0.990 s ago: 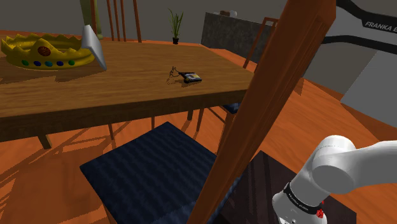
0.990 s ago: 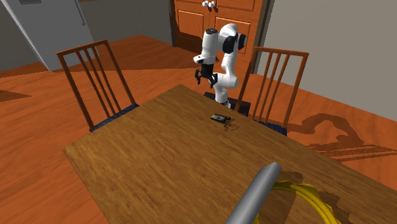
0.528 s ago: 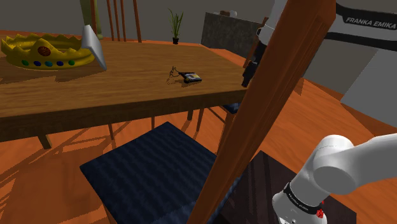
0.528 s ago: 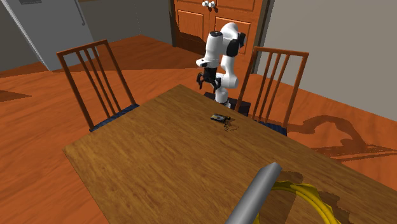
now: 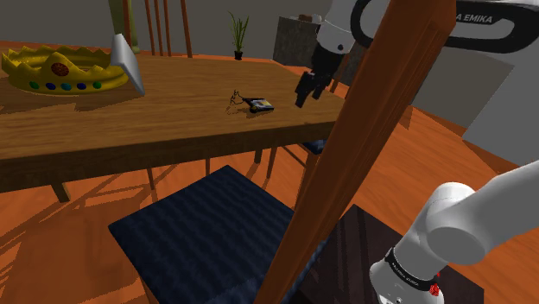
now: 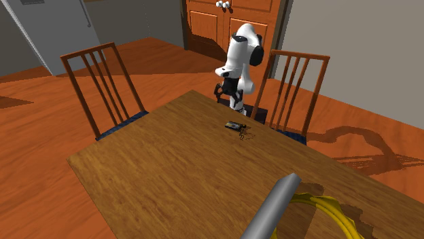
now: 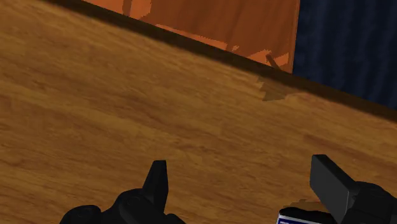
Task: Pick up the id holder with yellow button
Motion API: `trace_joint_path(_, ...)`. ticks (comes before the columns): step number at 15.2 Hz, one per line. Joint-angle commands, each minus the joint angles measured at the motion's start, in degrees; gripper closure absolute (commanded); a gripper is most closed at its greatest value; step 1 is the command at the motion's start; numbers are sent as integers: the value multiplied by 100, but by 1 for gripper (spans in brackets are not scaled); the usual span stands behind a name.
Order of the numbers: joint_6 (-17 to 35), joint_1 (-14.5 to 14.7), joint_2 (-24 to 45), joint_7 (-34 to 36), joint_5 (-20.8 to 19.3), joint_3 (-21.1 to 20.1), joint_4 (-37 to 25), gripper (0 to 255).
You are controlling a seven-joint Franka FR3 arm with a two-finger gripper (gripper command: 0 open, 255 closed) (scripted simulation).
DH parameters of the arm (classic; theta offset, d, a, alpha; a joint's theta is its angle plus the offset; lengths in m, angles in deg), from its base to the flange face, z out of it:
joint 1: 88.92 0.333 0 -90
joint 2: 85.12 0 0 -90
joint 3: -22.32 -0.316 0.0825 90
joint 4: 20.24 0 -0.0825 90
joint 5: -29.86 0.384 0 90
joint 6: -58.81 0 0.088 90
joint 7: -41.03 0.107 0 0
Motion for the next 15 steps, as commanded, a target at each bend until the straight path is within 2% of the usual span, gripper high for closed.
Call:
trace_joint_path(1, 112, 47, 367, 97, -42, -144, -348, 0)
trace_joint_path(8, 301, 266, 1554, 418, -383, -531, -1610, 0)
trace_joint_path(15, 207, 653, 2751, 705, -897, -744, -3082, 0)
